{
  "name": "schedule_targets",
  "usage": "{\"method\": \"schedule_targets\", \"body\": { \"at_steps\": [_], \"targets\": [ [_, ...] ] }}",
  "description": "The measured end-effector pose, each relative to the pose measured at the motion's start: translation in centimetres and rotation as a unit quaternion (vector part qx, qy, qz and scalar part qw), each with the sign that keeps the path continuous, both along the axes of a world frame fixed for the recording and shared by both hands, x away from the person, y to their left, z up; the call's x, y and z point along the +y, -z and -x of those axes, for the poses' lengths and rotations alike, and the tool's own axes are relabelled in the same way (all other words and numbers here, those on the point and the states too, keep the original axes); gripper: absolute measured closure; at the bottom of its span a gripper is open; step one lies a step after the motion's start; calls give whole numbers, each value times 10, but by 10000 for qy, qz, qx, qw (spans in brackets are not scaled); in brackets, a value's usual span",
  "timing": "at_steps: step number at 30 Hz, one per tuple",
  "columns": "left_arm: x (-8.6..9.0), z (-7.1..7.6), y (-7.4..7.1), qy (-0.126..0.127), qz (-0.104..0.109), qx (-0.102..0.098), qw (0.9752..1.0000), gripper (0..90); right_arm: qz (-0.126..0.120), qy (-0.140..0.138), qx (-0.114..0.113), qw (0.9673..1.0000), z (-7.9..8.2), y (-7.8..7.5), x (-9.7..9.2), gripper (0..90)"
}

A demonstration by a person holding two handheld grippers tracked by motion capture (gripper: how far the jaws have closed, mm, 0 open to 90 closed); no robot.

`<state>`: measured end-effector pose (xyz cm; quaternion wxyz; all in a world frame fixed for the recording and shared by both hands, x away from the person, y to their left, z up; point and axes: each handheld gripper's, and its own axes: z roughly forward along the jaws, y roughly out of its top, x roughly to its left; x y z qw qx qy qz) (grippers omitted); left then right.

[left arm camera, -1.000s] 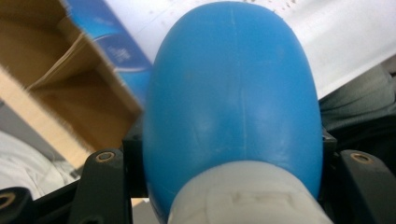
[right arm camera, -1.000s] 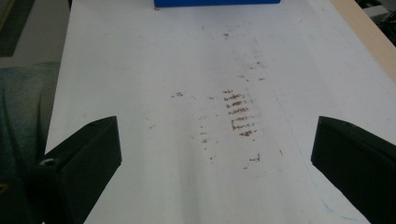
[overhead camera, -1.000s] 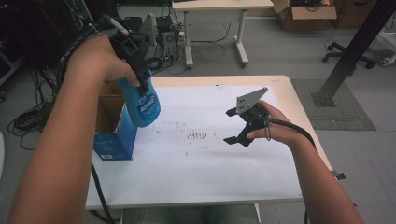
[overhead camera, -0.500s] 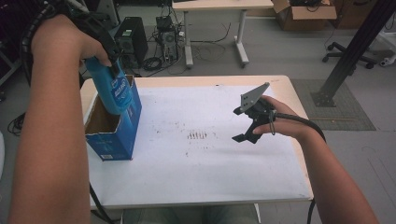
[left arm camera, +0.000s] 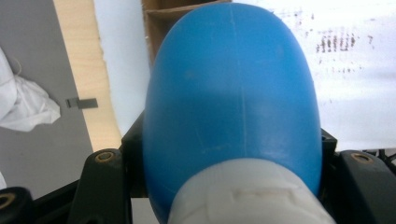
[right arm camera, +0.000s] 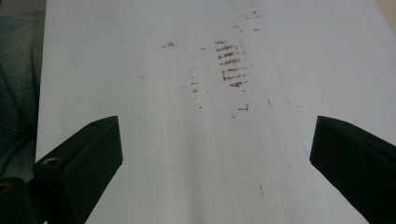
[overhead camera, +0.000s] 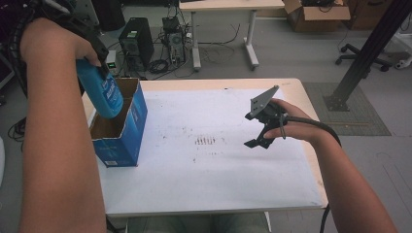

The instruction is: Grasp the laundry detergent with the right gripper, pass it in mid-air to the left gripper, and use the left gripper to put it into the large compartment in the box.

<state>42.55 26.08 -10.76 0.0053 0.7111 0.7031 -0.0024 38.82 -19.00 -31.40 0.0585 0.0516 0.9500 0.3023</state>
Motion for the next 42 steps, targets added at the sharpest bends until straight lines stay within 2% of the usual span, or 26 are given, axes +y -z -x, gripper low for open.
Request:
{"method": "schedule_targets", "body": {
  "at_steps": [7, 14, 23, 27, 39, 42],
  "targets": [
    [9, -1, 11, -158, -40, 37, 9999, 392, 41, -10, 14, 10000, -1, -1, 1, 28],
    [12, -2, 20, -147, -27, 97, 9998, 392, 127, -23, 32, 9999, -1, 0, 2, 29],
    [15, -3, 38, -126, 15, 180, 9998, 392, 270, -45, 73, 9996, 0, -6, 5, 30],
    [17, -5, 50, -108, 30, 223, 9997, 392, 407, -103, 99, 9991, 0, -9, 6, 30],
    [21, -8, 81, -91, 53, 335, 9994, 391, 549, -126, 117, 9983, 0, -17, 5, 31],
    [20, -8, 93, -78, 85, 377, 9992, 391, 621, -153, 185, 9978, -1, -18, 6, 32]
  ]
}}
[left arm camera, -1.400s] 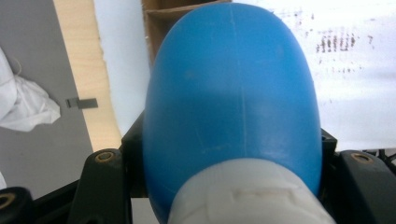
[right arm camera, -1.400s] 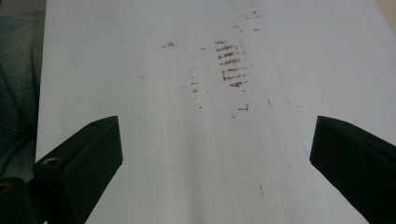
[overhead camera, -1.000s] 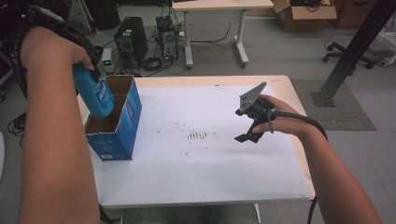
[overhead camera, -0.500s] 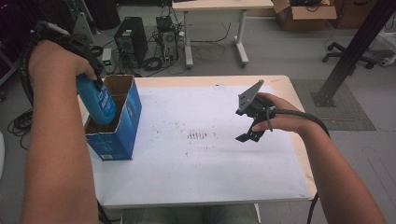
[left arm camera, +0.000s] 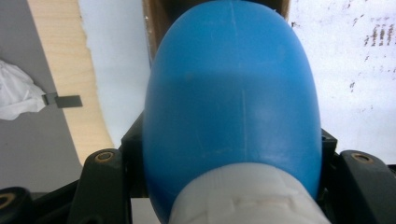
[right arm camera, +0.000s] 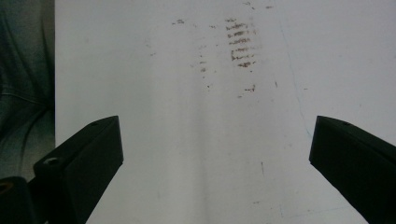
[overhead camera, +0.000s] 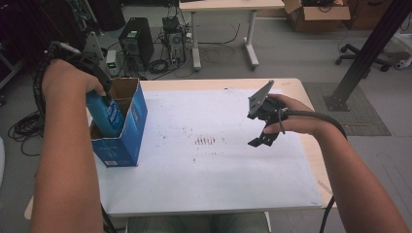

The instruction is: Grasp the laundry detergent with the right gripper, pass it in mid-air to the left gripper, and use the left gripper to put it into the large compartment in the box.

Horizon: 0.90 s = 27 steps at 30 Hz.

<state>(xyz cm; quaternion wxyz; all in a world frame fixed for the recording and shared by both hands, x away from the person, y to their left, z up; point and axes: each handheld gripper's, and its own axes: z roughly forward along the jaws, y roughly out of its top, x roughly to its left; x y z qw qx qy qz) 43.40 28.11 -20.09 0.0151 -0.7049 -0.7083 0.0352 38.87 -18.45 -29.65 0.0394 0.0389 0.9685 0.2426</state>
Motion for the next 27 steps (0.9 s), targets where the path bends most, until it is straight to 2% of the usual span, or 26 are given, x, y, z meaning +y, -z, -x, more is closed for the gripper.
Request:
{"method": "schedule_targets", "body": {
  "at_steps": [1, 8, 16, 27],
  "targets": [
    [0, 0, 0, 0, 0, 0, 10000, 391, 0, 0, 0, 10000, 0, 0, 0, 32],
    [0, -1, 24, 55, 19, 96, 9999, 391, 59, -39, 39, 10000, -1, 1, 1, 33],
    [2, -1, 41, 56, 27, 115, 9999, 391, 72, -38, 69, 9999, 0, 2, 1, 33],
    [3, -2, 66, 62, 8, 265, 9996, 391, 76, -60, 77, 9999, 1, 4, 2, 34]
  ]
}}
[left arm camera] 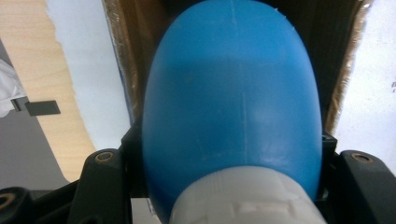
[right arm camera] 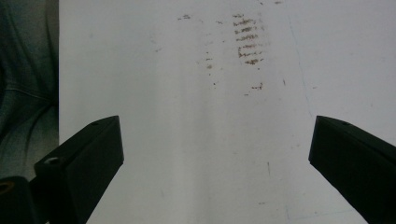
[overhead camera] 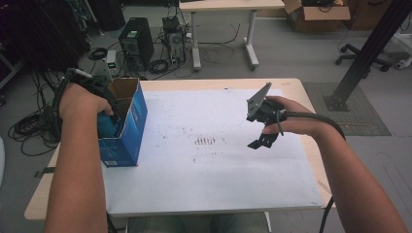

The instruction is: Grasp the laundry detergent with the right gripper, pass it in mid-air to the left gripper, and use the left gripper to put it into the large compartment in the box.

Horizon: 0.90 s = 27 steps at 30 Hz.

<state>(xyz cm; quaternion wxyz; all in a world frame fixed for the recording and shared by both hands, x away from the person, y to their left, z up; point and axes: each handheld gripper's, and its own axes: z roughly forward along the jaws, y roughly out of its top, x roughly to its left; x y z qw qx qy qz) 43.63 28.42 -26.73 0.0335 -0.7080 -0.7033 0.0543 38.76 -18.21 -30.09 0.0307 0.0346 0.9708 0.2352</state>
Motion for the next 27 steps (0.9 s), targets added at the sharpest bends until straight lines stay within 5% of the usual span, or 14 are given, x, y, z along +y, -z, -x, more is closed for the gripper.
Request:
{"method": "schedule_targets", "body": {
  "at_steps": [27],
  "targets": [
    [-5, -4, 29, 154, -66, 103, 9998, 390, -28, 14, 39, 10000, 1, 7, -3, 34]
  ]
}}
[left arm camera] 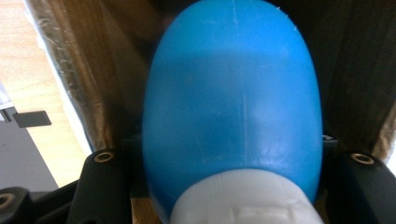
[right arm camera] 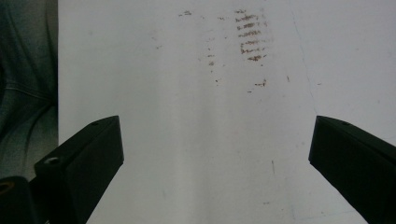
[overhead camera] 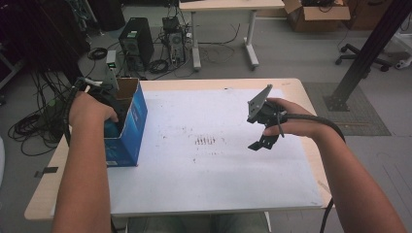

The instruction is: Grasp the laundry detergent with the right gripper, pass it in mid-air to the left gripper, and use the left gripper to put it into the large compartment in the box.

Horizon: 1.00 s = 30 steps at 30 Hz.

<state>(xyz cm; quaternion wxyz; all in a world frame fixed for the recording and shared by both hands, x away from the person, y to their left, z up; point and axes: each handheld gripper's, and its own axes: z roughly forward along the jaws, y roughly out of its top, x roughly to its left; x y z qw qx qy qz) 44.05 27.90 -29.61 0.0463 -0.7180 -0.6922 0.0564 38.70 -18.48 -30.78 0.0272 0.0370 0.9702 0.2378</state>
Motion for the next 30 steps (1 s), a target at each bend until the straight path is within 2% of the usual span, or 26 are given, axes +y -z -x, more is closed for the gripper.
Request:
{"method": "schedule_targets", "body": {
  "at_steps": [12, 19, 30],
  "targets": [
    [2, 1, 6, -1, 30, -36, 10000, 390, 22, -15, 22, 10000, 0, 1, 2, 34],
    [3, 2, 6, 1, 59, -22, 10000, 388, 36, -42, 22, 10000, 1, 0, 4, 35],
    [2, 3, 4, -33, 144, -110, 9998, 369, 33, -52, -1, 10000, 3, -1, 2, 35]
  ]
}}
